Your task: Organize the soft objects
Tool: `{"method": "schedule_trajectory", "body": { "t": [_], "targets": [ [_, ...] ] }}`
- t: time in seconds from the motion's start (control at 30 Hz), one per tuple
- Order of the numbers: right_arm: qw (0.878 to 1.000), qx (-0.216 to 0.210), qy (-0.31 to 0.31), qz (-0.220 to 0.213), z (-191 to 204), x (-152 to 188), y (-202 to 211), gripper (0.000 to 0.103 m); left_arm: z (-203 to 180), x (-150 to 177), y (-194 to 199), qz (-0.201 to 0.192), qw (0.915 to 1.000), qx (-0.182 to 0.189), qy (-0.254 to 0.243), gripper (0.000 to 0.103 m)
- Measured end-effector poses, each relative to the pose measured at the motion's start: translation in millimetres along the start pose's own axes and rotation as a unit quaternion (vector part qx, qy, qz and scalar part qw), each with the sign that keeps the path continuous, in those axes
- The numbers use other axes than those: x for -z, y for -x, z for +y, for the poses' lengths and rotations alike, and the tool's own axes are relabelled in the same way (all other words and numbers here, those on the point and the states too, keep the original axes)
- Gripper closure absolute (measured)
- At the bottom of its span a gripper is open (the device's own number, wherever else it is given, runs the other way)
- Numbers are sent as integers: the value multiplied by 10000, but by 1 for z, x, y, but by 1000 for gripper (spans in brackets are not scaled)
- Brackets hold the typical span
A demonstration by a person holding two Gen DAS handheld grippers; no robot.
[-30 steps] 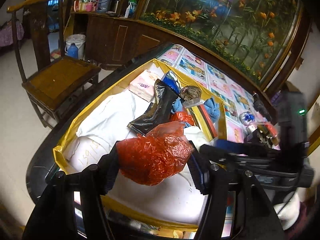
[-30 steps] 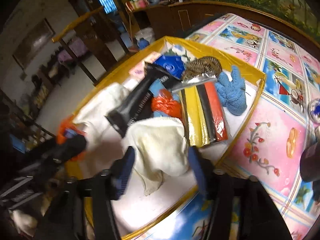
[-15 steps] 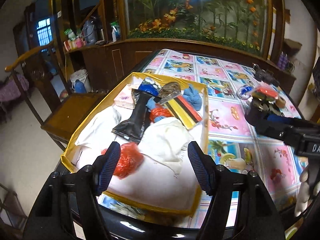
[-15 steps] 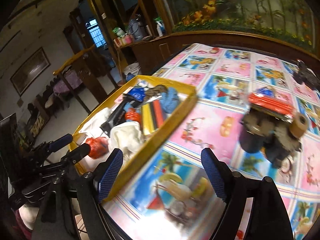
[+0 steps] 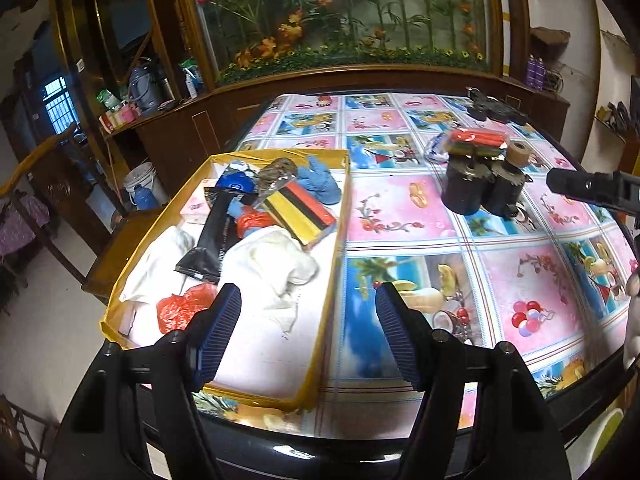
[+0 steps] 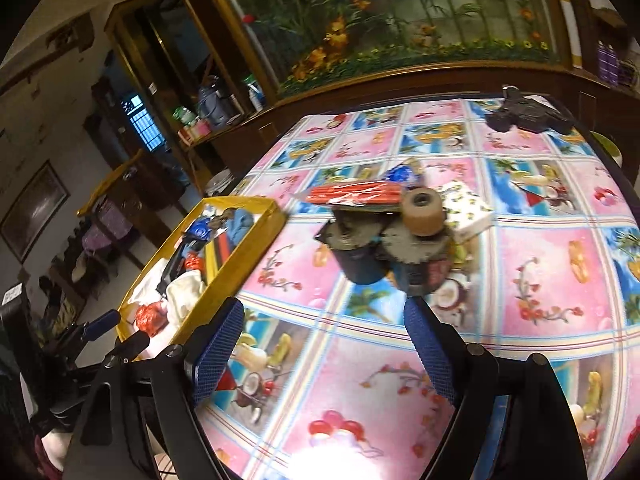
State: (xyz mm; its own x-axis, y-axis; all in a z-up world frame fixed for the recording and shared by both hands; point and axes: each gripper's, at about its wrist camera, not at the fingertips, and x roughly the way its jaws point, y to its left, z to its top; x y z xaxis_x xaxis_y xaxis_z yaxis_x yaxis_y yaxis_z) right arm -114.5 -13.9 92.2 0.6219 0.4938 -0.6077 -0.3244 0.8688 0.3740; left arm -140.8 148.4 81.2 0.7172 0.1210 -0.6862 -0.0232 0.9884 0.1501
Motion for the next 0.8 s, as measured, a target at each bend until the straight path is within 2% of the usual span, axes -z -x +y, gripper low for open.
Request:
{"method": "schedule_trajectory", "body": {
  "t": [0.27, 0.43, 0.67, 0.8],
  "targets": [
    [9973, 182, -697, -136, -62, -2, 23, 19, -34, 7, -13, 335, 9972, 641, -180, 34],
    [9930, 142, -1162, -156, -94, -2, 25, 19, -65, 21, -34, 721, 9908, 1037, -481, 34],
    [9920, 40, -1250, -181, -102, -19, 13, 18, -78, 35, -59, 1191, 9833, 1324, -381, 34],
    [9903, 78, -1354, -310, -105, -36, 3, 18, -76, 35, -61, 1155, 9838, 1321, -358, 27]
  ]
}}
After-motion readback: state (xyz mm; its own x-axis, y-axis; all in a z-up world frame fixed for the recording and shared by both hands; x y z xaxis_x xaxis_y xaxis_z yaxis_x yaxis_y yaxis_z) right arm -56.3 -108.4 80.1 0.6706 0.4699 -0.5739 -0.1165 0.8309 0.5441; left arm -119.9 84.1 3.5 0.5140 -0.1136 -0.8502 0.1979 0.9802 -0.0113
